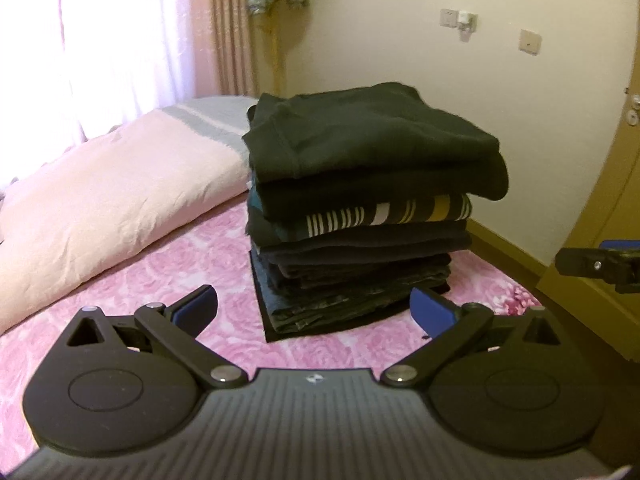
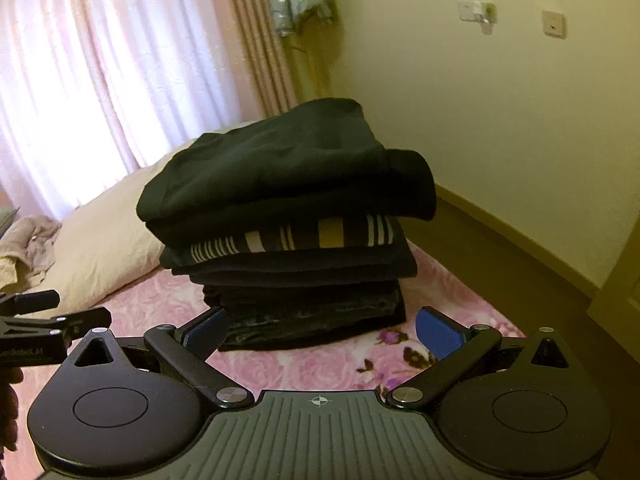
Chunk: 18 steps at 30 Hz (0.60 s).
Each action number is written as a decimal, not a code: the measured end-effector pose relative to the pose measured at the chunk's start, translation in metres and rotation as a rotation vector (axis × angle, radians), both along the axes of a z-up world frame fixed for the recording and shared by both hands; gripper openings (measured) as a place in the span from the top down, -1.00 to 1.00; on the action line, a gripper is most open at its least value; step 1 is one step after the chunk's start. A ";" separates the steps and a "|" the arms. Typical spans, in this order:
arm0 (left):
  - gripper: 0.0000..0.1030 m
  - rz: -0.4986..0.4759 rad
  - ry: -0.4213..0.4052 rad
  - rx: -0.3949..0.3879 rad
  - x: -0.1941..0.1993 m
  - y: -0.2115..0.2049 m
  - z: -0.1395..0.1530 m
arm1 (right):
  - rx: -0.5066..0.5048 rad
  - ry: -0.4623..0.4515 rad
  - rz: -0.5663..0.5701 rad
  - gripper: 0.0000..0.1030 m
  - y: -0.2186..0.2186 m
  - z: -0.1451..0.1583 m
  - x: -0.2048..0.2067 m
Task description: Fold clothes
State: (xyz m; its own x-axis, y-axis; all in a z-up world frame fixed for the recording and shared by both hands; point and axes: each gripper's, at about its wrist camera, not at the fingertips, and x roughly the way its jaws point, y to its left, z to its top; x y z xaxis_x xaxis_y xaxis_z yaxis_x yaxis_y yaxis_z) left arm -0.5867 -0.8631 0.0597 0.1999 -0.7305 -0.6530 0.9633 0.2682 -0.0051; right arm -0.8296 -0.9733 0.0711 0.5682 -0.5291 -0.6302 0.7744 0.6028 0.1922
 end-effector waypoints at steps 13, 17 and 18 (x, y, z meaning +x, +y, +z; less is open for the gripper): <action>-0.96 0.131 -0.014 0.092 -0.072 0.022 -0.003 | 0.041 0.016 0.146 -0.99 -0.011 -0.012 -0.048; -0.96 0.129 -0.005 0.099 -0.088 0.022 -0.004 | 0.039 0.016 0.157 -0.99 -0.010 -0.013 -0.062; -0.96 0.122 -0.005 0.101 -0.092 0.022 -0.005 | 0.036 0.012 0.156 -0.99 -0.009 -0.013 -0.066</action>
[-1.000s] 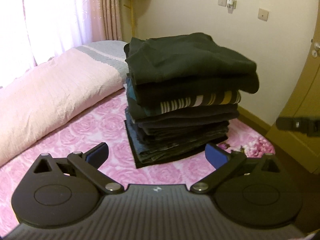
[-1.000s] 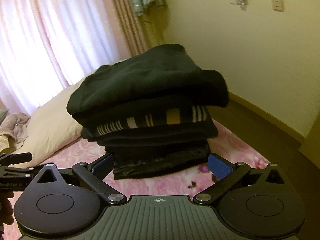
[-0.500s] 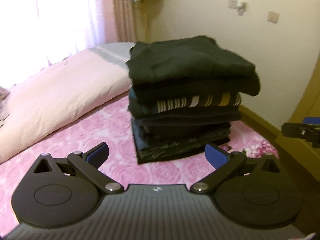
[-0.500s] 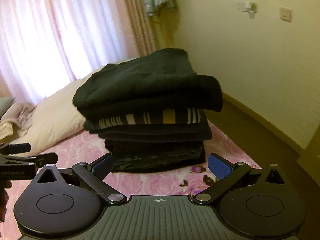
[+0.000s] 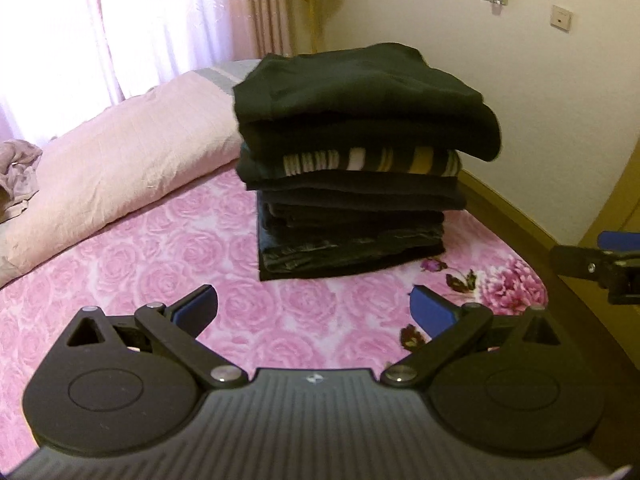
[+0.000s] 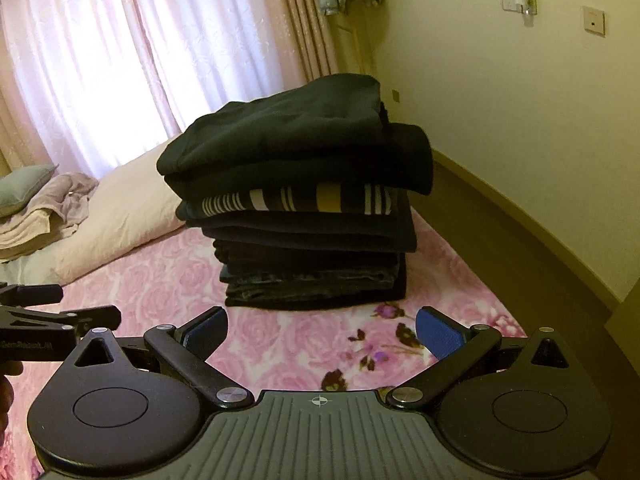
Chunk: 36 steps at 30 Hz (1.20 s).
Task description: Fold clothes
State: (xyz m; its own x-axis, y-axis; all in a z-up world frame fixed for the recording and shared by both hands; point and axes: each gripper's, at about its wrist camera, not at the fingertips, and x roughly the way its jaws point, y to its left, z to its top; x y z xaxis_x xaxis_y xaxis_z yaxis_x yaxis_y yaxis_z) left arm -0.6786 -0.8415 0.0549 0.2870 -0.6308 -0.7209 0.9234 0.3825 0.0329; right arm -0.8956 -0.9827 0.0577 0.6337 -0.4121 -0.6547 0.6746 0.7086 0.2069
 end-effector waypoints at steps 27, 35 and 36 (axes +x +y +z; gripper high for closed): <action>-0.96 0.038 0.041 0.000 0.019 -0.005 -0.010 | 0.014 0.054 0.014 -0.99 0.006 -0.003 0.024; -0.96 0.044 0.032 -0.009 0.024 -0.002 -0.008 | 0.007 0.057 0.035 -0.99 0.011 -0.002 0.036; -0.96 0.046 0.032 -0.010 0.025 -0.002 -0.008 | 0.004 0.057 0.035 -0.99 0.011 -0.001 0.037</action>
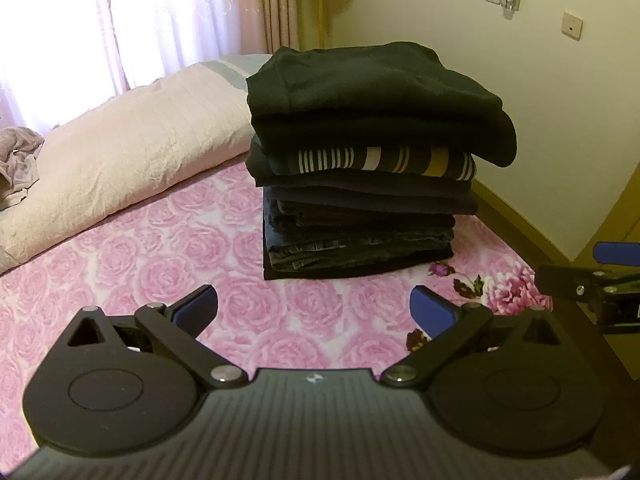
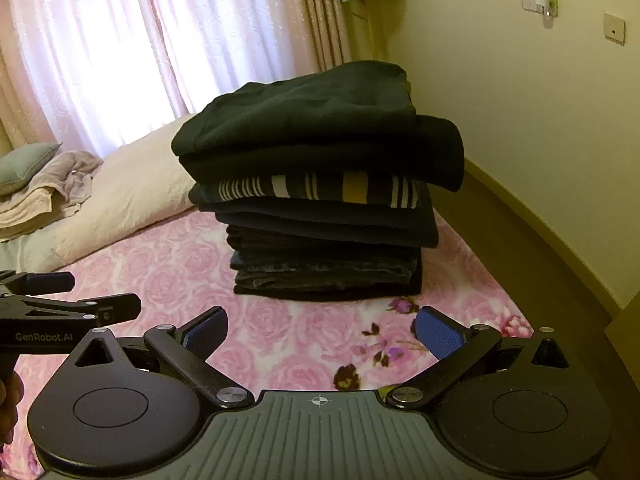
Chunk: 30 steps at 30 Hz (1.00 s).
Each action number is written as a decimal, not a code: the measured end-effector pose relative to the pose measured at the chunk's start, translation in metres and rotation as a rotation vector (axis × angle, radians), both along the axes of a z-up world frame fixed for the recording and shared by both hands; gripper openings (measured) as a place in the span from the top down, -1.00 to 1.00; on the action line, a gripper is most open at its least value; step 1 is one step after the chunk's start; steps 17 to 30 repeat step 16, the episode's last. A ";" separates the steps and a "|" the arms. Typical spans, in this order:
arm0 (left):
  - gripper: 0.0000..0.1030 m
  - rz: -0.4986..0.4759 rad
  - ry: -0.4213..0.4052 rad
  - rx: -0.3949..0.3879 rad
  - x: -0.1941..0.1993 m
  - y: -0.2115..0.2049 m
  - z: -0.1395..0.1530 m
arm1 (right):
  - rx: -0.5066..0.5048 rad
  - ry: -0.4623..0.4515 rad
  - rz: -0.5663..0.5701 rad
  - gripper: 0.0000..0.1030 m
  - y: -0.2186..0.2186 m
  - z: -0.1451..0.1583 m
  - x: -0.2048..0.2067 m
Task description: Fold clothes
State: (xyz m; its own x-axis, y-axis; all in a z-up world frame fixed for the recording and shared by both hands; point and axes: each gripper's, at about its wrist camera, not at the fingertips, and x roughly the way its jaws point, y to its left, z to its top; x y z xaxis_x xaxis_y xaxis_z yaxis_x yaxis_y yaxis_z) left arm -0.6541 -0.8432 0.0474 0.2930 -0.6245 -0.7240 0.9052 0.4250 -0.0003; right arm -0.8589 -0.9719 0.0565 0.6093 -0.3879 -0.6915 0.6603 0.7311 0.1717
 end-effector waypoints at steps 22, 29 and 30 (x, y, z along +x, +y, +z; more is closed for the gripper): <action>-0.96 -0.004 -0.006 -0.029 -0.002 0.005 0.002 | -0.019 0.001 0.022 -0.99 0.006 0.004 0.007; -0.96 -0.004 -0.006 -0.029 -0.002 0.005 0.002 | -0.019 0.001 0.022 -0.99 0.006 0.004 0.007; -0.96 -0.004 -0.006 -0.029 -0.002 0.005 0.002 | -0.019 0.001 0.022 -0.99 0.006 0.004 0.007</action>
